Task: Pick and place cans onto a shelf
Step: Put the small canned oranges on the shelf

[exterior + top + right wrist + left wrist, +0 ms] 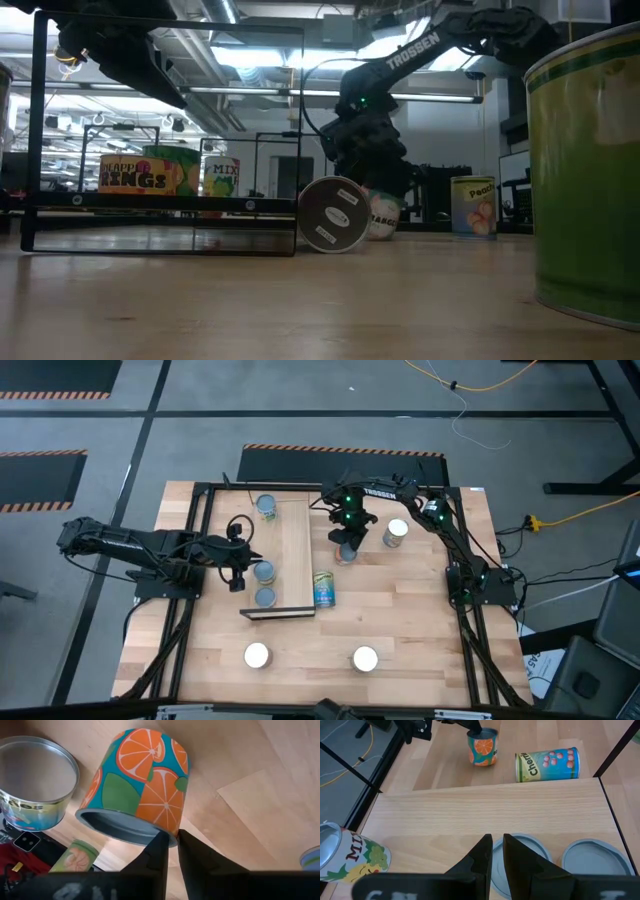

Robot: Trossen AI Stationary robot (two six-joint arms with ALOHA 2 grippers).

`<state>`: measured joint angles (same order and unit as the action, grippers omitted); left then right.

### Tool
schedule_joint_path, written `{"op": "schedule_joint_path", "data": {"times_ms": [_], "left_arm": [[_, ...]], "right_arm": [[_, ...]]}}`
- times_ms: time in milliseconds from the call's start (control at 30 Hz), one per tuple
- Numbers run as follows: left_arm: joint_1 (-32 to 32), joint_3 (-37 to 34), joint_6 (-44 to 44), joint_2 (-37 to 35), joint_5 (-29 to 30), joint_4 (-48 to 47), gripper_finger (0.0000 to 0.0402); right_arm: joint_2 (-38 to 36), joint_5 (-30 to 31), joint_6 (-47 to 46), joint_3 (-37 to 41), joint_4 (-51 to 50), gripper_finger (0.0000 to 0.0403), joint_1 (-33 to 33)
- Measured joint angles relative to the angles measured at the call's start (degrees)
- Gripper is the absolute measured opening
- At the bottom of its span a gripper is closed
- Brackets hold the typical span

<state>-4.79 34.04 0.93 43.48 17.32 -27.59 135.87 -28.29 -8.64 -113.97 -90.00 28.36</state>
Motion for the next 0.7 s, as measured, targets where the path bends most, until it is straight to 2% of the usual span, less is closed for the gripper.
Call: {"op": "schedule_joint_path", "data": {"times_ms": [233, 500, 700], "left_arm": [[-0.01, 0.01, 0.0, 0.0, -0.01, 0.0, 0.0039], [-0.01, 0.01, -0.02, 0.0, 0.0, 0.0, 0.0039], [-0.01, 0.01, 0.0, 0.0, -0.02, 0.0, 0.0039]], "right_arm": [[0.0, -0.46, -0.14, 0.0, 0.0, 0.0047, 0.04], [0.0, -5.83, -0.31, 0.0, -0.02, 0.0047, 0.02], [0.0, -5.92, 0.88, 0.0, -0.02, 0.0047, 0.02]]}}
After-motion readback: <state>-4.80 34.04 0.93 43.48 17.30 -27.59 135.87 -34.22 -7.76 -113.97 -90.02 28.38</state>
